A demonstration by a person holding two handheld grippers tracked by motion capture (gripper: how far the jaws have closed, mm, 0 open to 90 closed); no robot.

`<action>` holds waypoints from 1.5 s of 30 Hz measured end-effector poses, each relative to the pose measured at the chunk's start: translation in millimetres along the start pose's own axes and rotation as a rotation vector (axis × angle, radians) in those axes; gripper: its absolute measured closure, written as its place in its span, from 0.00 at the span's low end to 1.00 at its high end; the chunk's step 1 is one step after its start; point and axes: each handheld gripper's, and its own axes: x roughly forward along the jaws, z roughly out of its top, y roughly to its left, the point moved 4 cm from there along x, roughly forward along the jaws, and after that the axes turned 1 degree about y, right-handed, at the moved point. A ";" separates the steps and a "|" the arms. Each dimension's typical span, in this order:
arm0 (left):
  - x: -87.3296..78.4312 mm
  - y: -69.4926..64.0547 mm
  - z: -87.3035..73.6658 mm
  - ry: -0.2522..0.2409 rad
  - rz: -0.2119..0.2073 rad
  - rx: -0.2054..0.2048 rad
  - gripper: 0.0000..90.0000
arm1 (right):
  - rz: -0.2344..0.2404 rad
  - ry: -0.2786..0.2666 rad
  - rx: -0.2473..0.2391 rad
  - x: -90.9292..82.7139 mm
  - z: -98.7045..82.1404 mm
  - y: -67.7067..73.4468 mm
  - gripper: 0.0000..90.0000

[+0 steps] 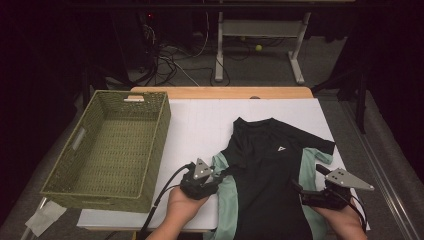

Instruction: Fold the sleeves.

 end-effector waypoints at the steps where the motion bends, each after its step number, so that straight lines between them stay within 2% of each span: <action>1: 0.8 -2.5 -2.2 0.013 -0.001 0.013 0.66 | 0.001 0.001 0.001 0.4 -0.2 0.0 0.00; 4: 3.2 -4.7 -9.6 0.047 -0.002 0.008 0.68 | 0.002 0.001 -0.003 0.5 -0.3 0.7 0.00; 8: -0.6 -3.0 -16.3 0.036 -0.002 -0.005 0.65 | 0.002 -0.001 -0.001 -0.1 0.0 0.9 0.00; 11: -3.8 1.2 -17.4 0.005 0.003 -0.010 0.51 | -0.001 -0.001 0.003 0.1 -0.3 -0.8 0.00; 13: -5.0 5.4 -17.1 -0.017 0.006 -0.033 0.43 | -0.004 -0.001 0.008 -0.1 -0.5 -1.9 0.00; 17: -7.1 10.5 -15.3 -0.063 -0.016 -0.057 0.23 | -0.015 -0.005 0.016 -0.6 0.0 -6.4 0.00; 19: -7.0 11.3 -15.2 -0.067 -0.022 -0.057 0.13 | -0.028 -0.010 0.025 -0.4 0.8 -10.8 0.00; 20: -7.0 11.4 -15.2 -0.071 -0.025 -0.056 0.11 | -0.036 -0.012 0.031 0.0 1.1 -13.4 0.00; 22: -6.3 11.9 -14.4 -0.070 -0.035 -0.053 0.00 | -0.056 -0.008 0.045 1.5 1.7 -18.6 0.00; 24: -5.7 13.6 -13.1 -0.079 -0.031 -0.051 0.00 | -0.073 -0.006 0.058 3.1 2.7 -23.7 0.01; 28: -2.6 14.4 -12.5 -0.079 -0.039 -0.039 0.00 | -0.139 0.019 0.087 7.7 5.5 -40.3 0.04; 31: -5.0 10.0 -14.0 -0.100 -0.045 0.001 0.00 | -0.201 0.043 0.109 10.8 8.4 -57.6 0.12; 35: -7.0 10.7 -14.9 -0.121 -0.060 -0.010 0.00 | -0.273 0.093 0.167 18.3 12.6 -86.0 0.27; 41: -4.9 12.1 -14.8 -0.092 -0.098 -0.020 0.00 | -0.320 0.155 0.232 30.5 22.1 -119.2 0.47; 43: -4.3 12.4 -14.7 -0.085 -0.100 -0.025 0.00 | -0.329 0.167 0.242 34.2 23.7 -126.1 0.51; 45: -4.2 12.1 -14.7 -0.083 -0.095 -0.022 0.00 | -0.350 0.202 0.267 40.7 22.1 -135.4 0.51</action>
